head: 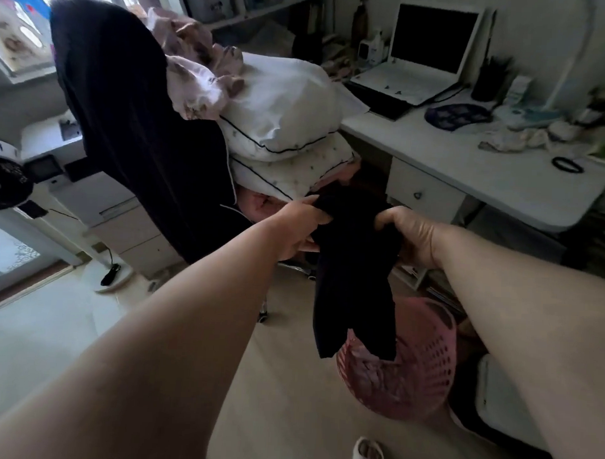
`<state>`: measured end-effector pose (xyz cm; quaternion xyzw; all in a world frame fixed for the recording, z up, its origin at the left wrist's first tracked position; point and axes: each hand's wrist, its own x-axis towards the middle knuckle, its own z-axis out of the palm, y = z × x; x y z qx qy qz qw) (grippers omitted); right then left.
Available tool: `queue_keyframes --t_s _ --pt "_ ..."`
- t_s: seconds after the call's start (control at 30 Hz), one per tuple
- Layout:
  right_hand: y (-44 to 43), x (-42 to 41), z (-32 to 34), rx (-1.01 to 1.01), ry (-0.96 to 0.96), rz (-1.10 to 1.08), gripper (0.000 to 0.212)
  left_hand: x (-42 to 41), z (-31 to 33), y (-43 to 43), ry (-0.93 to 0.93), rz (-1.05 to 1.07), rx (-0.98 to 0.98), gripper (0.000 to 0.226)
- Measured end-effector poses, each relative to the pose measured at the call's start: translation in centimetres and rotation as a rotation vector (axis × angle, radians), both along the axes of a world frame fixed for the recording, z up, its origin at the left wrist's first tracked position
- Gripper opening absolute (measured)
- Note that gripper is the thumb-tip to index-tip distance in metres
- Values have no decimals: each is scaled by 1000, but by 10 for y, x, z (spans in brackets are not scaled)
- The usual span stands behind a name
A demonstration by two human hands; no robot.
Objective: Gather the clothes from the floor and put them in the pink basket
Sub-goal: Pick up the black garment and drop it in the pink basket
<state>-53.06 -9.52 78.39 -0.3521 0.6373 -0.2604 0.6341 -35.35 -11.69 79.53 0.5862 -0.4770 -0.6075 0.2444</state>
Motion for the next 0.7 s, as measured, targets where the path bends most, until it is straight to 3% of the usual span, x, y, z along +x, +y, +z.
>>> queue_keyframes --t_s 0.17,0.33,0.5,0.6,0.7 --pt "-2 -61 -16 8 -94 -160 13 -66 -17 -14 51 -70 43 45" --pt "-1 -83 -22 21 -40 -214 13 -90 -22 -18 96 -102 45 39" --pt "-2 -98 -53 100 17 -196 5 -109 -55 -17 -13 -110 131 40" --pt "-4 -100 -78 144 188 -133 11 -114 -72 -12 -206 -227 191 43" --pt "-3 -99 -102 161 567 102 34 -112 -82 -3 -449 -434 286 45"
